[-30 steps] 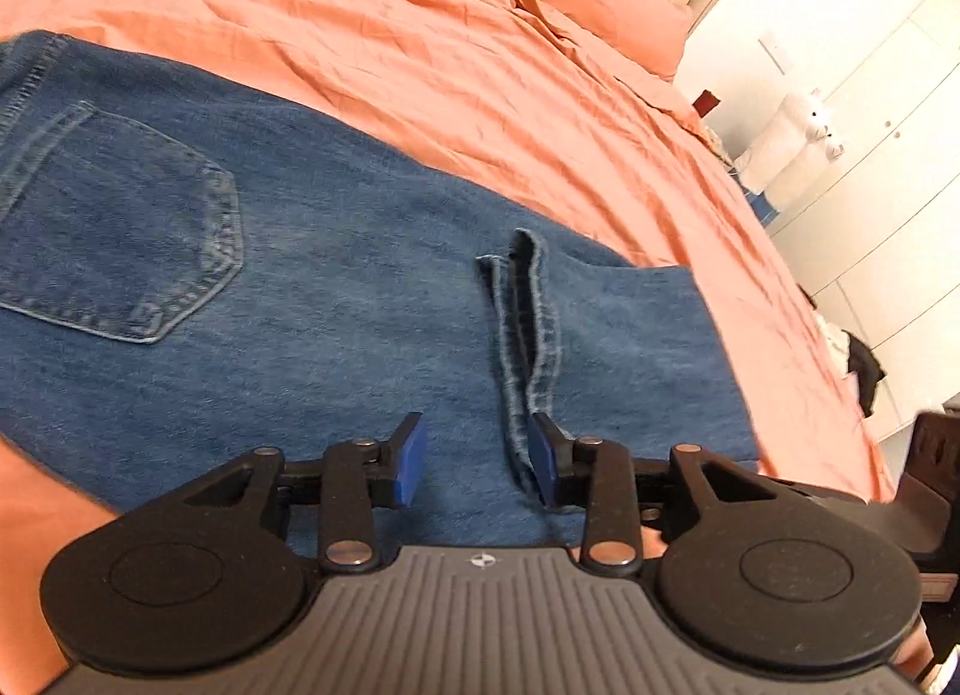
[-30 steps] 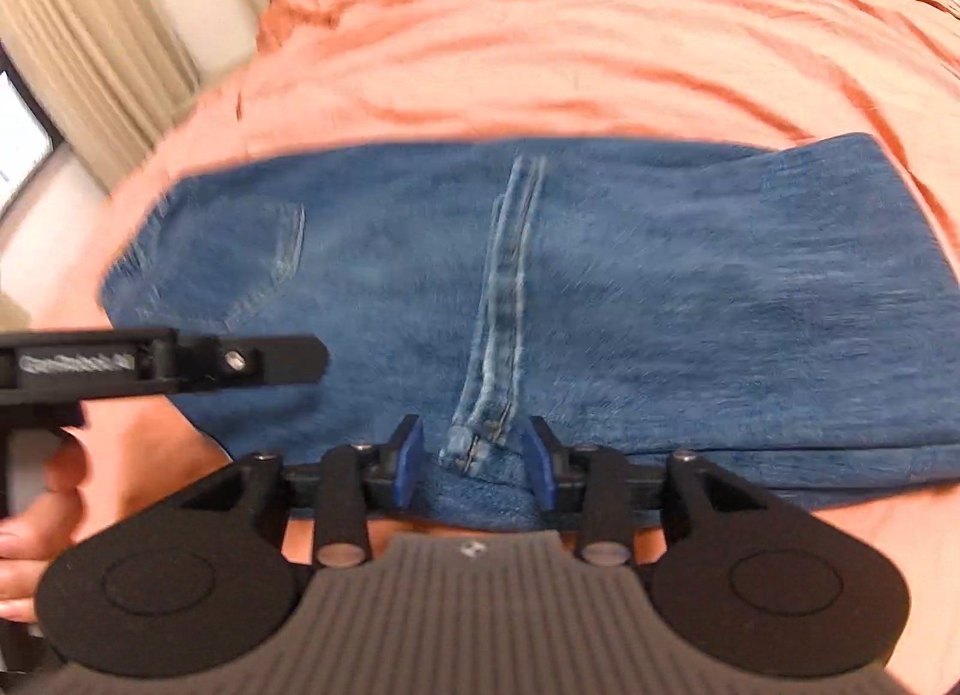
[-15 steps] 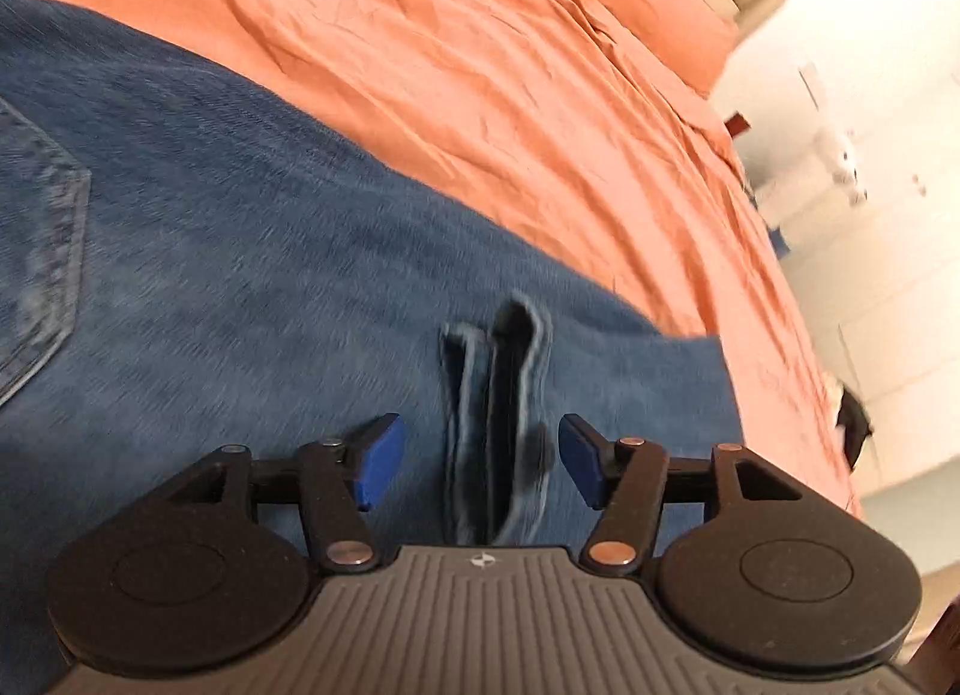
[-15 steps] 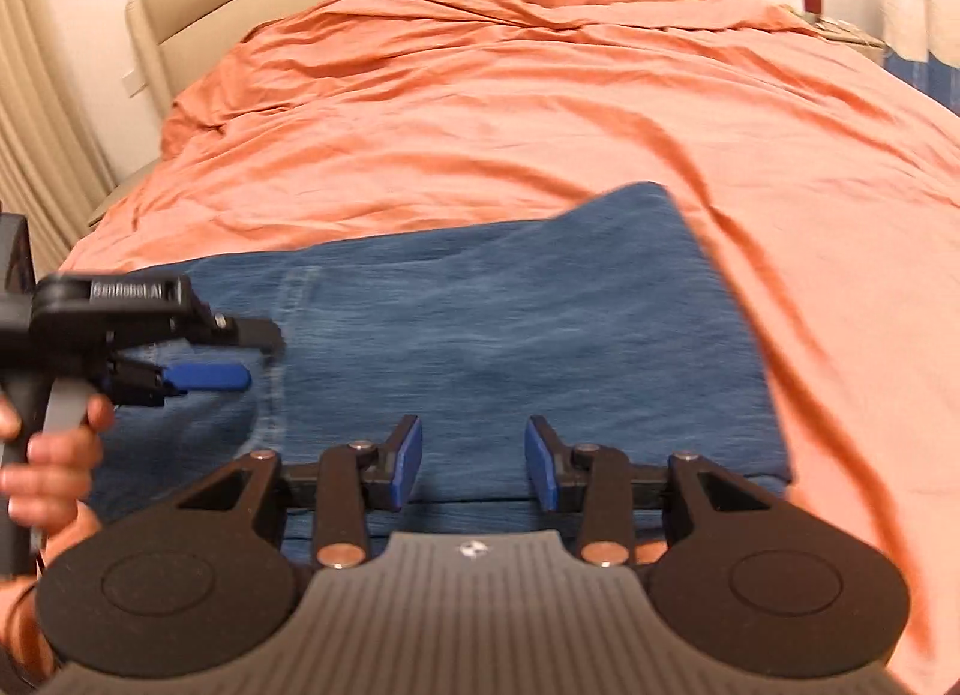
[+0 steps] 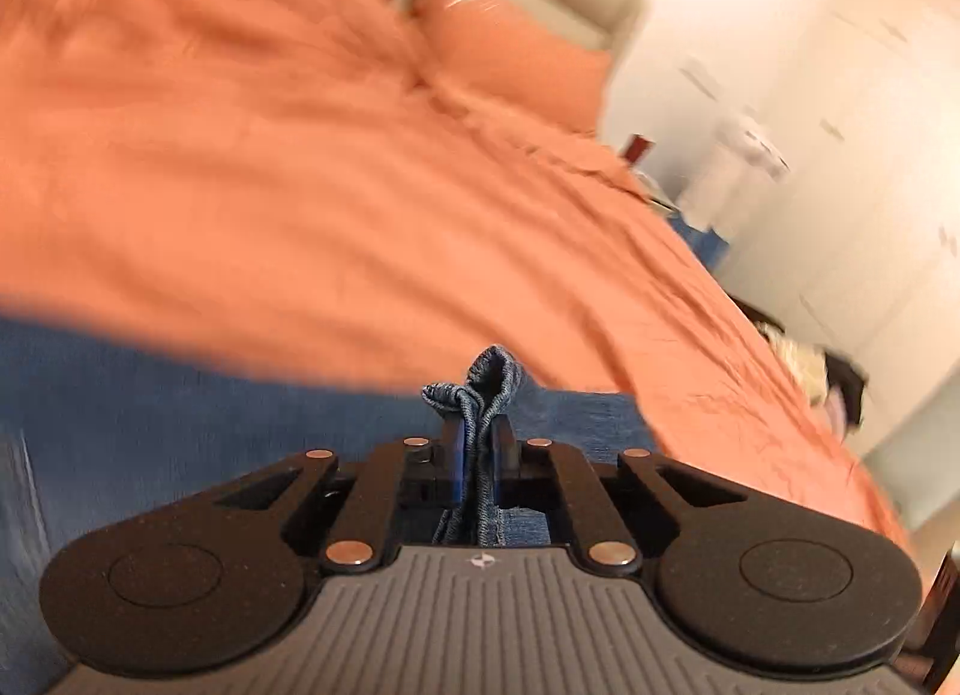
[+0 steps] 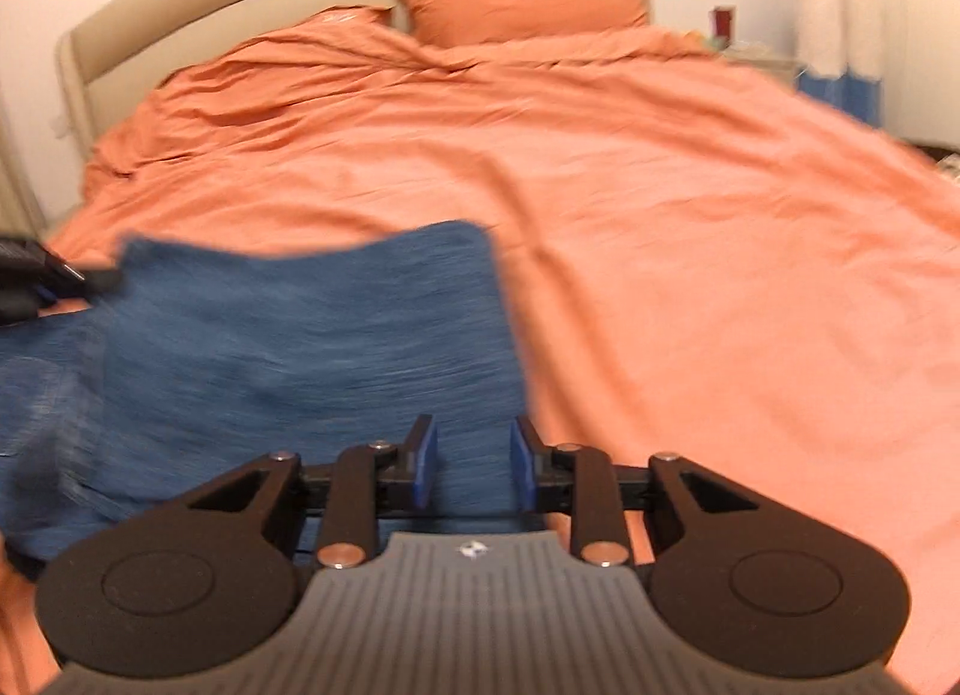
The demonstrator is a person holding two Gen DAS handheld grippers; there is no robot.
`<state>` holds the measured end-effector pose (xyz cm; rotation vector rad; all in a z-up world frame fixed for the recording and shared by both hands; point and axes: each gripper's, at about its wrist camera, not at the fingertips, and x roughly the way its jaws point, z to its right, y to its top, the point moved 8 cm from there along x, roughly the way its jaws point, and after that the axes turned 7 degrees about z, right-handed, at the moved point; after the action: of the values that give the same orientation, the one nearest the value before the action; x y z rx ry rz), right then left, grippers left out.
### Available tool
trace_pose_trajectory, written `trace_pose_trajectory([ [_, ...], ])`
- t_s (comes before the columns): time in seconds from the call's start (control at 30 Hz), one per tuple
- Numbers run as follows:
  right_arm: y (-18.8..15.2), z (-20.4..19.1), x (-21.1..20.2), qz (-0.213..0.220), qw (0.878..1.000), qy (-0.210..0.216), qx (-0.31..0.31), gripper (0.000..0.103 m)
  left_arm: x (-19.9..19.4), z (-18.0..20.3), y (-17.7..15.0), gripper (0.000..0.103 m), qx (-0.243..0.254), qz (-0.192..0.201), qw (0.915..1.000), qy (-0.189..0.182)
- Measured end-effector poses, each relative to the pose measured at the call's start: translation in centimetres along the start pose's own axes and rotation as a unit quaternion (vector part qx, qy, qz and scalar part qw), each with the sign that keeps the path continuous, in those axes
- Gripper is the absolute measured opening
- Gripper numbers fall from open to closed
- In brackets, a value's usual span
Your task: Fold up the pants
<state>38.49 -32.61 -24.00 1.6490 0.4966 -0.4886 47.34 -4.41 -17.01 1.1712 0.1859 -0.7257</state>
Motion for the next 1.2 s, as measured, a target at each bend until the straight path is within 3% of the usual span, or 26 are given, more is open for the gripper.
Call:
trace_pose_trajectory([
  [0.1,0.5,1.1,-0.1,0.000,1.000,-0.002,0.015,0.014,1.5,-0.8,1.0,0.008,0.027,-0.037,0.9982,0.037],
  [0.23,1.0,1.5,0.6,-0.001,1.000,-0.007,0.015,0.006,4.8,-4.5,-2.2,0.008,0.033,-0.094,0.9910,0.090],
  [0.33,1.9,1.1,2.3,-0.006,1.000,0.012,0.012,0.003,6.3,-6.4,-4.5,0.009,0.019,-0.112,0.9890,0.095],
  [0.5,5.3,-0.3,8.1,-0.020,0.999,0.027,0.009,0.002,7.1,-6.7,-5.4,0.010,0.026,-0.111,0.9887,0.097],
  [0.67,8.0,-1.7,13.9,-0.030,0.999,0.026,0.005,0.002,7.4,-7.2,-5.5,0.011,0.001,-0.118,0.9884,0.095],
  [0.83,6.1,-2.8,18.3,-0.095,0.994,0.002,-0.044,0.002,7.8,-7.5,-5.6,0.012,-0.012,-0.114,0.9881,0.103],
  [0.93,5.5,-2.9,19.0,-0.099,0.993,-0.003,-0.058,0.000,7.8,-7.7,-5.5,0.012,-0.014,-0.116,0.9882,0.100],
  [1.03,6.0,-3.1,18.4,-0.107,0.992,-0.012,-0.064,0.000,7.4,-7.7,-5.4,0.021,-0.005,-0.120,0.9870,0.107],
  [1.2,5.8,-3.7,13.8,-0.080,0.993,-0.012,-0.090,0.004,5.1,-5.5,-4.5,0.045,0.078,-0.104,0.9812,0.143],
])
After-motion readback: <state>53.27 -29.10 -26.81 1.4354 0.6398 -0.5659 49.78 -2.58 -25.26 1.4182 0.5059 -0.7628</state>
